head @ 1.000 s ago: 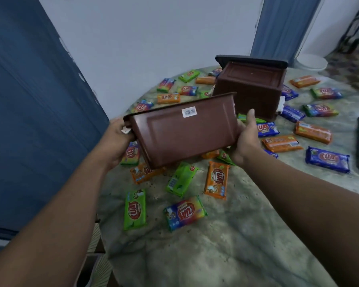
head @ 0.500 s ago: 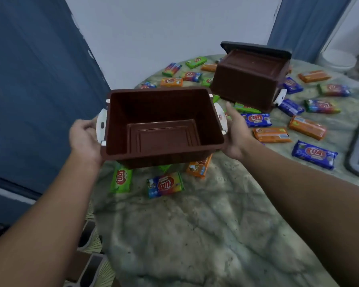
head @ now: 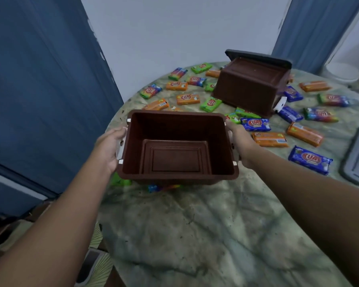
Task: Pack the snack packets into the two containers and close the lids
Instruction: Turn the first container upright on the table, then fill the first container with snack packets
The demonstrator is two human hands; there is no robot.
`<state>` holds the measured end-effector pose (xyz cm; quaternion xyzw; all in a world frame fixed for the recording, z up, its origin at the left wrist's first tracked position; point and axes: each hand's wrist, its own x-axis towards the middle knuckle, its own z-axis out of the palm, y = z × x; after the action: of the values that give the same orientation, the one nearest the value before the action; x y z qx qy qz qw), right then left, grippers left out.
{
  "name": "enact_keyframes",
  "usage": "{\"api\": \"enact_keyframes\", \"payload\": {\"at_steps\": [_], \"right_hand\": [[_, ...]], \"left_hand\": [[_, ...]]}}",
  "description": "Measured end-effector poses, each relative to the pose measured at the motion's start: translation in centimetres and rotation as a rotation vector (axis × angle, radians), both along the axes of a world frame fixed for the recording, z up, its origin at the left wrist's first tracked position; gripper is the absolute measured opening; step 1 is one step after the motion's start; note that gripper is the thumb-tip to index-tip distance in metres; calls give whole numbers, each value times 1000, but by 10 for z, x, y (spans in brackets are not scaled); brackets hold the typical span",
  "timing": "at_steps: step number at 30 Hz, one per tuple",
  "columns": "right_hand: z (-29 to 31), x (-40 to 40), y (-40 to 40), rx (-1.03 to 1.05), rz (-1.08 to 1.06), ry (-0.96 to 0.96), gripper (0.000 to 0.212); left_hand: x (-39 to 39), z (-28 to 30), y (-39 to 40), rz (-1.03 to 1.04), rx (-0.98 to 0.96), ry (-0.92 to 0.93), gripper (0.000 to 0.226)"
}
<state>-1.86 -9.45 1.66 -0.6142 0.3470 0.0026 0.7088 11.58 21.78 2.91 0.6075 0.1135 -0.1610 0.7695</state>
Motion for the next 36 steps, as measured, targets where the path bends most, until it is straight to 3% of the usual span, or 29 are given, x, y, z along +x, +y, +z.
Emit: {"api": "enact_keyframes", "payload": {"at_steps": [5,8,14,17,20,22,24,28,33,36], "right_hand": [[-11,-17,-29,-206,67,17,34],[-18,-31,-58,-368,178,42,44],[-3,-67,-85,-583,336,92,40],[-8,-76,-99,-610,397,121,48],[-13,-83,-105,-604,413,156,31],[-14,-86,-106,-623,414,179,32],[-14,-86,-104,-724,432,216,39],[-6,-84,-94,-1124,520,145,59],[8,-82,-70,-1337,763,21,44],[12,-85,-70,-1356,761,28,36]], "left_hand": [[-42,10,-20,-49,53,-60,24],[-76,10,-36,-159,244,-110,37],[-127,9,-65,-279,577,-33,17],[-137,4,-69,-350,665,-21,14],[-142,-1,-73,-450,779,-1,15],[-145,-4,-79,-510,876,2,13],[-145,-4,-84,-551,993,-46,5],[-137,2,-100,-594,1172,-311,20],[-139,8,-133,-636,1214,-471,21],[-142,11,-140,-699,1239,-444,18]]}}
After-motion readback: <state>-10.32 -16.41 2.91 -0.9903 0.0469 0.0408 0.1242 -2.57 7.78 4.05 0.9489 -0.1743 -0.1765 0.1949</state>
